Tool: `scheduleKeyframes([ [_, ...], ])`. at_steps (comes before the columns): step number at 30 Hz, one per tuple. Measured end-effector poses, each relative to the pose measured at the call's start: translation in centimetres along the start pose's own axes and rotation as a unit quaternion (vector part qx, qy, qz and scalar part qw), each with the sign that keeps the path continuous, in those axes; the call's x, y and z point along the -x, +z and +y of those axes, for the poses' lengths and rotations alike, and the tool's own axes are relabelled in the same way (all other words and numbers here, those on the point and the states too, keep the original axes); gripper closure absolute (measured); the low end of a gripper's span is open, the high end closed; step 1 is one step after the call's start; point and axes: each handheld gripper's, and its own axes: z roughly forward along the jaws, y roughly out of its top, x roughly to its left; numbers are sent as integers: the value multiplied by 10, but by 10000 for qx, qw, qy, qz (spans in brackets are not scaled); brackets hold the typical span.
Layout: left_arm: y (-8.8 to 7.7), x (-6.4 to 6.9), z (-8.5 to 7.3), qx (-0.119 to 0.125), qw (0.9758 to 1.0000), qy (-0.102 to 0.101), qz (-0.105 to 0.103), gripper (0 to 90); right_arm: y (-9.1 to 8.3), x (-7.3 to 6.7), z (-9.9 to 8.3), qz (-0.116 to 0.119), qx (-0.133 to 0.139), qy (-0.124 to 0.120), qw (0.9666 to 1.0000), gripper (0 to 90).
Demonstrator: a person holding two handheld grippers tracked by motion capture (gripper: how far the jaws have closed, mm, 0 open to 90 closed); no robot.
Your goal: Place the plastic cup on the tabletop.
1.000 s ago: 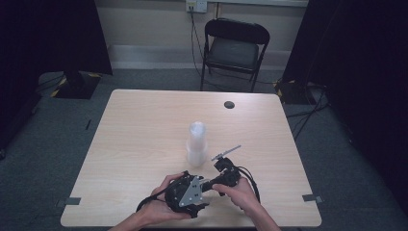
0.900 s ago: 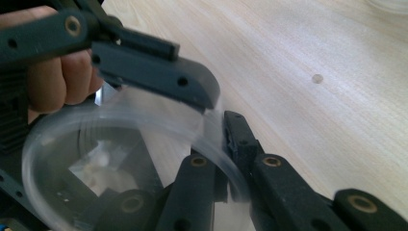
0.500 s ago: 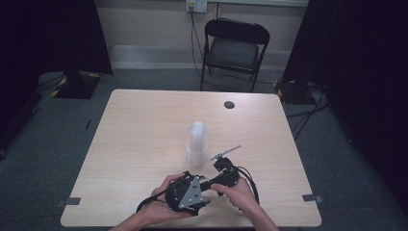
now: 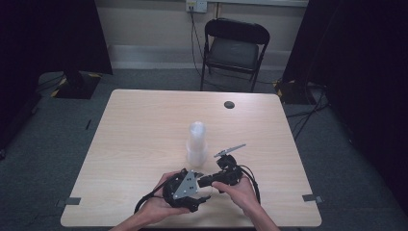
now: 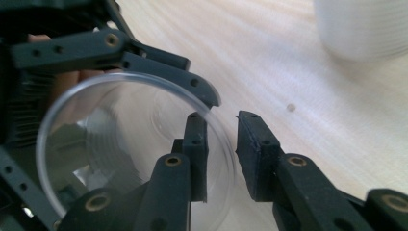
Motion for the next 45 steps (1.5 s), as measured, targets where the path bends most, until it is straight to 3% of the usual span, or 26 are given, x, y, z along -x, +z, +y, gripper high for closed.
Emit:
scheduleKeyframes([
  [2, 0, -2, -1, 118, 9997, -193, -40, 293, -4, -1, 0, -20, 129, -42, 9999, 733],
  [9, -1, -8, -3, 344, 9980, -531, 54, 298, -16, -3, -2, -41, 552, -206, 9983, 716],
  [14, -1, -12, -4, 372, 9958, -831, 36, 296, -21, -3, -2, -59, 799, -293, 9964, 714],
  [22, -7, -24, -7, 421, 9930, -1090, 173, 296, -27, -3, 2, -3, 1132, -379, 9928, 701],
  [25, -10, -27, -8, 528, 9899, -1300, 197, 296, -30, -4, 2, -124, 1270, -509, 9905, 674],
  [32, -15, -32, -10, 586, 9878, -1397, 357, 296, -46, -6, 2, -228, 1747, -656, 9822, 648],
  [36, -20, -36, -13, 611, 9864, -1458, 459, 296, -52, -5, 2, -425, 1907, -716, 9781, 629],
  [39, -26, -40, -15, 667, 9839, -1565, 543, 297, -54, -4, 2, -519, 1979, -729, 9761, 622],
  [43, -31, -47, -19, 730, 9779, -1870, 578, 298, -55, -2, 1, -611, 1962, -727, 9760, 626],
  [45, -34, -49, -20, 753, 9771, -1886, 637, 299, -54, -1, -1, -669, 1933, -731, 9761, 621],
])
